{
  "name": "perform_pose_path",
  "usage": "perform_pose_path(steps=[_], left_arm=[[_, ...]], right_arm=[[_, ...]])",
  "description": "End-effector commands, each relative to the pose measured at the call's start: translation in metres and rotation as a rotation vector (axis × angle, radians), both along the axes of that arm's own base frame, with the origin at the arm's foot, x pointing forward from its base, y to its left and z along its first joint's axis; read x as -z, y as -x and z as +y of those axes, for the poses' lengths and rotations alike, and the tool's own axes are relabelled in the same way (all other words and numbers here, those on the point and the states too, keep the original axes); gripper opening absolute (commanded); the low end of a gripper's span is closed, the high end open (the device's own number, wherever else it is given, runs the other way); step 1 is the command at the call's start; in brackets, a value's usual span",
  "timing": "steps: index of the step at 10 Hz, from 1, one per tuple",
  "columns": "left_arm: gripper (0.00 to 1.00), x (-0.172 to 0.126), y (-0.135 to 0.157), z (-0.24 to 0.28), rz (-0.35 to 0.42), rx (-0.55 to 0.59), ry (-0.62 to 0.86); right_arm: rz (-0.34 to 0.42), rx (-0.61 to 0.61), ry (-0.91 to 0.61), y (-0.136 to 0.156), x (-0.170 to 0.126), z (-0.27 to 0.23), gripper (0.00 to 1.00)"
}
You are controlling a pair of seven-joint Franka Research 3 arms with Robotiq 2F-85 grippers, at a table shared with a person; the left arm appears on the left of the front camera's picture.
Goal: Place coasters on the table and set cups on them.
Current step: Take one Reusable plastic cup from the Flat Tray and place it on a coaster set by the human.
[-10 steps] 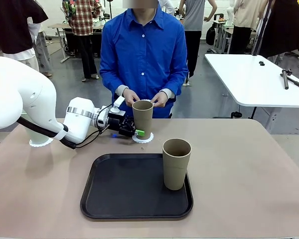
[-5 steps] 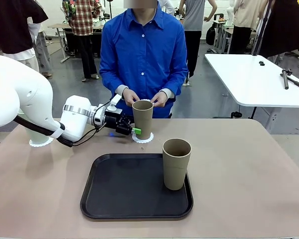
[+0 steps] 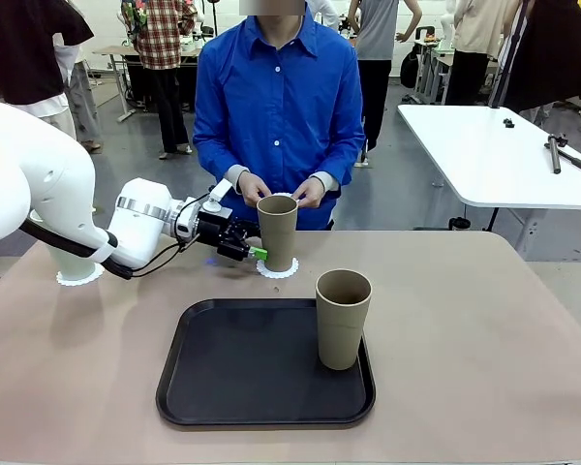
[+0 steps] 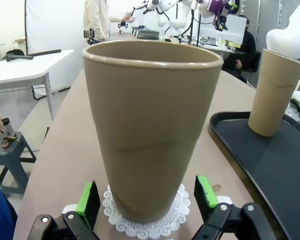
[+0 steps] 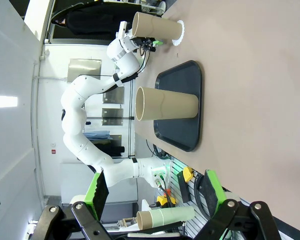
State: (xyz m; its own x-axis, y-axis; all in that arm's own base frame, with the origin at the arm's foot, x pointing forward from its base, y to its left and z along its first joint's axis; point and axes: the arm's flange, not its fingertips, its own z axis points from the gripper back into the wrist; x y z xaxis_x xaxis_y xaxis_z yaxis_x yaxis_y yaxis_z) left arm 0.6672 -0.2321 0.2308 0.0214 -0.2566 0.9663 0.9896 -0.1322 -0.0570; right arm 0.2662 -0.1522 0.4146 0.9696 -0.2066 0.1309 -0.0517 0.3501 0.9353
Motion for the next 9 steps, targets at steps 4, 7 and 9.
perform_pose_path(steps=[4, 7, 9], left_arm=[[1.00, -0.053, 0.028, 0.050, 0.044, -0.083, -0.256], [1.00, -0.121, 0.079, 0.073, 0.004, -0.204, -0.668], [1.00, -0.163, 0.113, 0.080, -0.075, -0.233, -0.824]], right_arm=[[-0.011, 0.000, -0.013, 0.001, 0.000, 0.001, 1.00], [-0.011, 0.000, -0.013, 0.001, 0.000, 0.001, 1.00], [-0.011, 0.000, -0.013, 0.001, 0.000, 0.001, 1.00]])
